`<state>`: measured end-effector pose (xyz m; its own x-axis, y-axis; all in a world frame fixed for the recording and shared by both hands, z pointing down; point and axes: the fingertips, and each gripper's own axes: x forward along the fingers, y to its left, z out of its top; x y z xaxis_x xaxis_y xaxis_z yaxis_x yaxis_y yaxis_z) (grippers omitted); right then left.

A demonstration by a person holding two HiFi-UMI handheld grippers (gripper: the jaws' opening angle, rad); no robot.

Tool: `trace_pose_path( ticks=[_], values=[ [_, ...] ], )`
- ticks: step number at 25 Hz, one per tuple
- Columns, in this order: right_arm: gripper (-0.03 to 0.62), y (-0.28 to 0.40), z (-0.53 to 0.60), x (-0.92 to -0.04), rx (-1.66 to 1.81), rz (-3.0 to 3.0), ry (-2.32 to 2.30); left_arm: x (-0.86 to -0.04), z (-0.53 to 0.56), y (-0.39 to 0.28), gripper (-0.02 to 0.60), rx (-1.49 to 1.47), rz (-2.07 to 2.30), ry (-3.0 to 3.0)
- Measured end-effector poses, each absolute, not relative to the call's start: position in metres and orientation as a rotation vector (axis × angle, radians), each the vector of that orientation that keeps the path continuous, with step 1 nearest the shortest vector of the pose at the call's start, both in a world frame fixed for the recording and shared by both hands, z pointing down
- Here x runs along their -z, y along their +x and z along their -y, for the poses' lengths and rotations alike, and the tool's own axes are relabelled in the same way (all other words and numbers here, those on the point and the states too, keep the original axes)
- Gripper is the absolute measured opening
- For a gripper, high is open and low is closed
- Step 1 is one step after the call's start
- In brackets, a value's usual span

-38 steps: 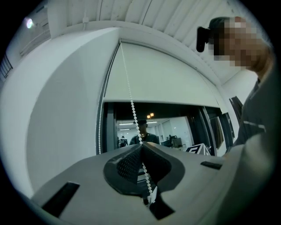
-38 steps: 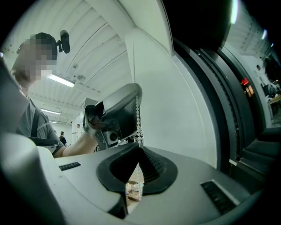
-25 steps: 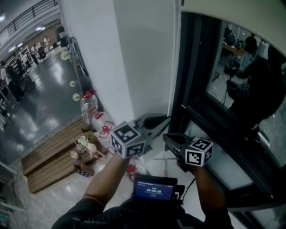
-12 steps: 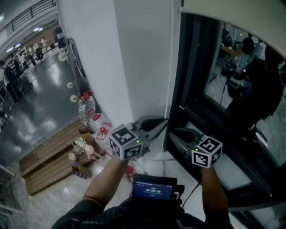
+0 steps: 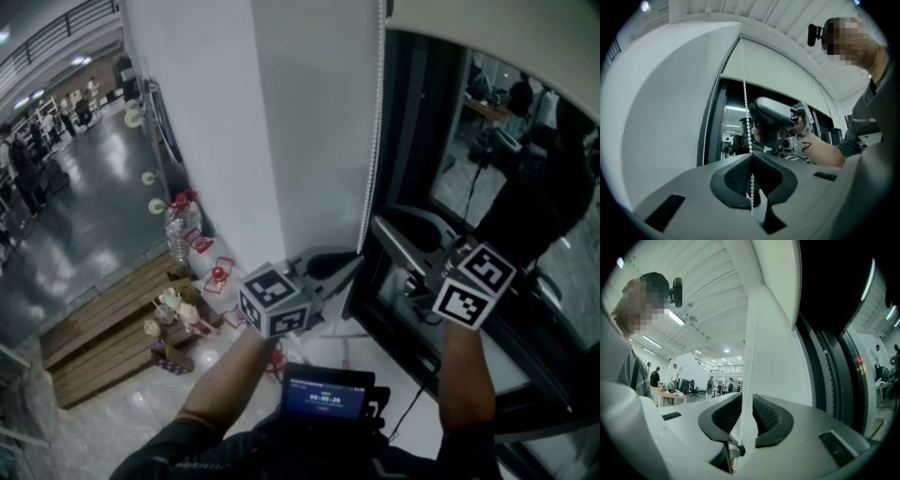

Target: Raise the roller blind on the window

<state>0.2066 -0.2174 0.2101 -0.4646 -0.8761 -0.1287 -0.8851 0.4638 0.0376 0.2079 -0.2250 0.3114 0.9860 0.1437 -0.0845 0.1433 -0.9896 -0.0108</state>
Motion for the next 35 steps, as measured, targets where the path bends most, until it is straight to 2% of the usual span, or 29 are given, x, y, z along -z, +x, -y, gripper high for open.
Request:
trace_pose_path(
  ticks=[7, 9, 12, 18, 30, 35],
  values=[
    [0.085, 0.191, 0.236, -0.200, -0.182, -2.678, -1.531, -0.315, 0.220, 0.206, 0.003, -0.135, 0.242, -3.116],
    [0.023, 0.189, 0.238, -0.205, -0.156, -2.678, -1.521, -0.315, 0.220, 0.205, 0.003, -0.135, 0.244, -3.122],
    [0.008, 0.190, 0.237, -0.207, -0.111, -2.650, -1.498, -0.315, 0.220, 0.205, 0.003, -0.149, 0.252, -3.133],
    [0.006, 0.183, 0.239, -0.217, -0.077, -2.652, -1.493, -0.324, 0.219, 0.201, 0.003, -0.110, 0.242, -3.122],
    [0.006, 0.190, 0.245, -0.291, 0.146, -2.653, -1.501, -0.399, 0.222, 0.205, 0.003, 0.066, 0.235, -3.237],
    [0.006, 0.189, 0.246, -0.299, 0.165, -2.649, -1.494, -0.405, 0.230, 0.202, 0.003, 0.029, 0.156, -3.253]
  ],
)
